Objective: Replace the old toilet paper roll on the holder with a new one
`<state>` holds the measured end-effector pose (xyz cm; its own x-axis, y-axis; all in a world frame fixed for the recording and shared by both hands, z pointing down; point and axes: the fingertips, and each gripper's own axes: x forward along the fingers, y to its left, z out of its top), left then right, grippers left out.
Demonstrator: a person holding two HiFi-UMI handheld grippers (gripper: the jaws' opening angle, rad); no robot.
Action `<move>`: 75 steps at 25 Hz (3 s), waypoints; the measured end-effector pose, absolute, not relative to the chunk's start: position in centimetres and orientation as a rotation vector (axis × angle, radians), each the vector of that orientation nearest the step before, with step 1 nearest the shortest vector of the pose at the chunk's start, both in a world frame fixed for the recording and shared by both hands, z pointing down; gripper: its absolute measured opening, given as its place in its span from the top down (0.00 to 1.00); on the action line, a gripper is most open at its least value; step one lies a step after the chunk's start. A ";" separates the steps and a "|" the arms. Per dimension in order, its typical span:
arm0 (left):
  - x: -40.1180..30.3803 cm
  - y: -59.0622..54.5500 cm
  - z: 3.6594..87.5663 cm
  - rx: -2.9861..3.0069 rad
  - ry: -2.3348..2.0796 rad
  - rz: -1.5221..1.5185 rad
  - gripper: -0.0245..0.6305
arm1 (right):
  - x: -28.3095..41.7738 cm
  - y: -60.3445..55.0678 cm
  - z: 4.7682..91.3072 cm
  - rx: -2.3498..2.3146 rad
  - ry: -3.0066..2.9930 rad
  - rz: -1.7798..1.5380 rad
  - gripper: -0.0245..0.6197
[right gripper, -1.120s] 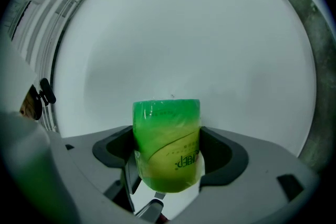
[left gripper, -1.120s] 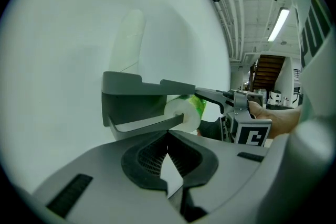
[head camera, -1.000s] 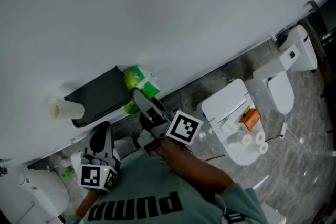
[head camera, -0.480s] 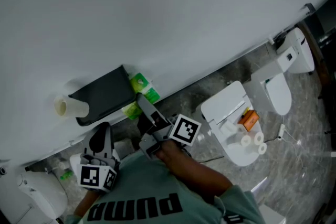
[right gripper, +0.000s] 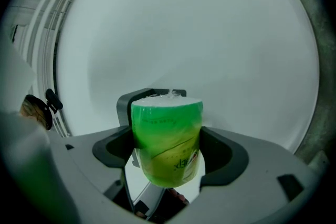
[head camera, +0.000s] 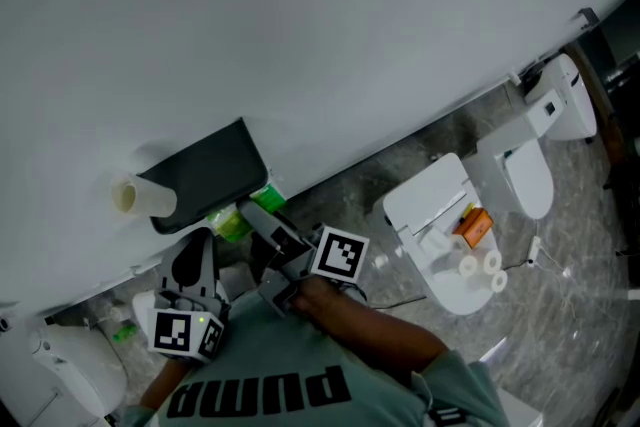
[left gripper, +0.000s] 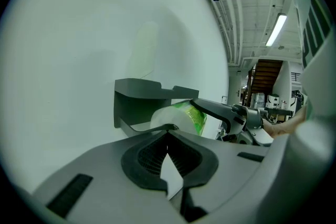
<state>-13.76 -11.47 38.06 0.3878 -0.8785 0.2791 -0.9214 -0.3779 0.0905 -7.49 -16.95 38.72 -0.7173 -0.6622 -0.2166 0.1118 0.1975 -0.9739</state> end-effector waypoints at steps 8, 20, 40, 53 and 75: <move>-15.0 -11.0 38.1 2.349 -1.650 0.245 0.96 | -10.3 -15.7 38.9 -0.434 1.900 -1.651 0.36; -16.2 -9.0 39.6 2.203 -1.762 0.306 0.96 | -12.0 -14.4 39.4 -0.267 1.928 -1.735 0.36; -10.7 -7.4 41.4 2.006 -1.898 0.400 0.96 | -6.1 -11.6 42.4 -0.157 2.210 -1.775 0.36; -5.8 -6.7 39.4 2.191 -1.847 0.403 0.96 | -0.1 -10.2 38.7 -0.603 2.859 -0.929 0.92; -7.5 13.6 39.2 2.390 -1.641 0.197 0.96 | 0.3 9.6 37.9 -1.248 2.935 -0.476 0.95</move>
<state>-7.49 13.57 39.22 0.3623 -0.9002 0.2416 -0.9318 -0.3437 0.1167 0.33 9.62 37.85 -0.6973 -0.6912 0.1898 -0.7157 0.6573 -0.2360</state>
